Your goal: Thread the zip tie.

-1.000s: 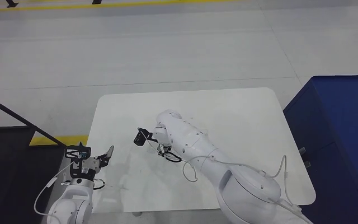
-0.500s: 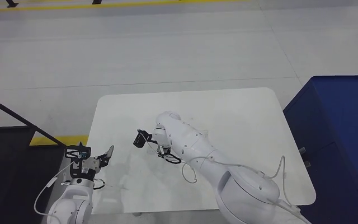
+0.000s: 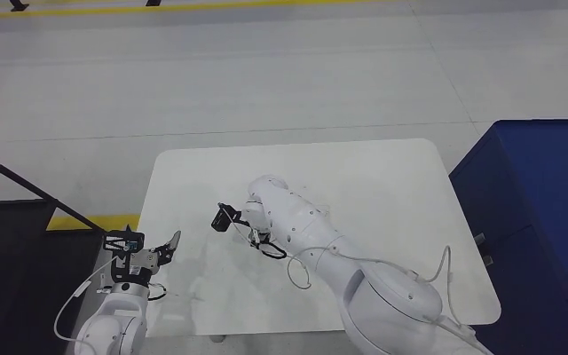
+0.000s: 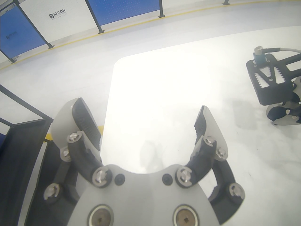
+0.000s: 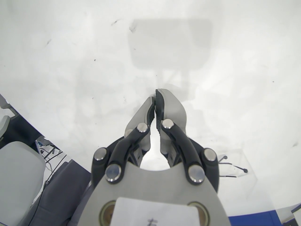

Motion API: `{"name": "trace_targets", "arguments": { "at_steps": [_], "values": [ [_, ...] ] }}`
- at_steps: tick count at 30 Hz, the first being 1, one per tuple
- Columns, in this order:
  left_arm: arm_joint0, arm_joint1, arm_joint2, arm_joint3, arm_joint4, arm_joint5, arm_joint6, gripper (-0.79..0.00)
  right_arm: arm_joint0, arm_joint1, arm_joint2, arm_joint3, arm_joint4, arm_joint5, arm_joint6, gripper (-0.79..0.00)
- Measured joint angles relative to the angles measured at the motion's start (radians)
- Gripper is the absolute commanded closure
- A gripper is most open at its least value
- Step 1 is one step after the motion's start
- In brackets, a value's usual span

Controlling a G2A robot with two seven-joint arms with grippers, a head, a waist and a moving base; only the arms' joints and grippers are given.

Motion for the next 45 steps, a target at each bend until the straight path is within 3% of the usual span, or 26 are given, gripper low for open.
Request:
{"name": "trace_targets", "arguments": {
  "at_steps": [10, 19, 22, 30, 34, 38, 45],
  "values": [
    [0.0, 0.0, 0.0, 0.0, 0.0, 0.0, 0.0, -0.785, 0.047, 0.059, 0.137, 0.03, 0.218, -0.168, -0.018, 0.0],
    [0.0, 0.0, 0.0, 0.0, 0.0, 0.0, 0.0, -0.785, 0.046, 0.068, 0.147, 0.03, 0.232, -0.167, 0.005, 0.0],
    [0.0, 0.0, 0.0, 0.0, 0.0, 0.0, 0.0, -0.785, 0.043, 0.079, 0.166, 0.012, 0.251, -0.178, -0.045, 0.0],
    [0.0, 0.0, 0.0, 0.0, 0.0, 0.0, 0.0, -0.785, 0.027, 0.19, 0.302, 0.016, 0.486, -0.404, -0.213, 0.0],
    [0.0, 0.0, 0.0, 0.0, 0.0, 0.0, 0.0, -0.785, -0.044, 0.25, 0.283, -0.1, 0.595, -0.413, -0.222, 0.0],
    [0.0, 0.0, 0.0, 0.0, 0.0, 0.0, 0.0, -0.785, -0.116, 0.33, 0.242, -0.293, 0.735, -0.355, -0.164, 0.0],
    [0.0, 0.0, 0.0, 0.0, 0.0, 0.0, 0.0, -0.785, -0.117, 0.335, 0.24, -0.308, 0.742, -0.35, -0.16, 0.0]
  ]
}}
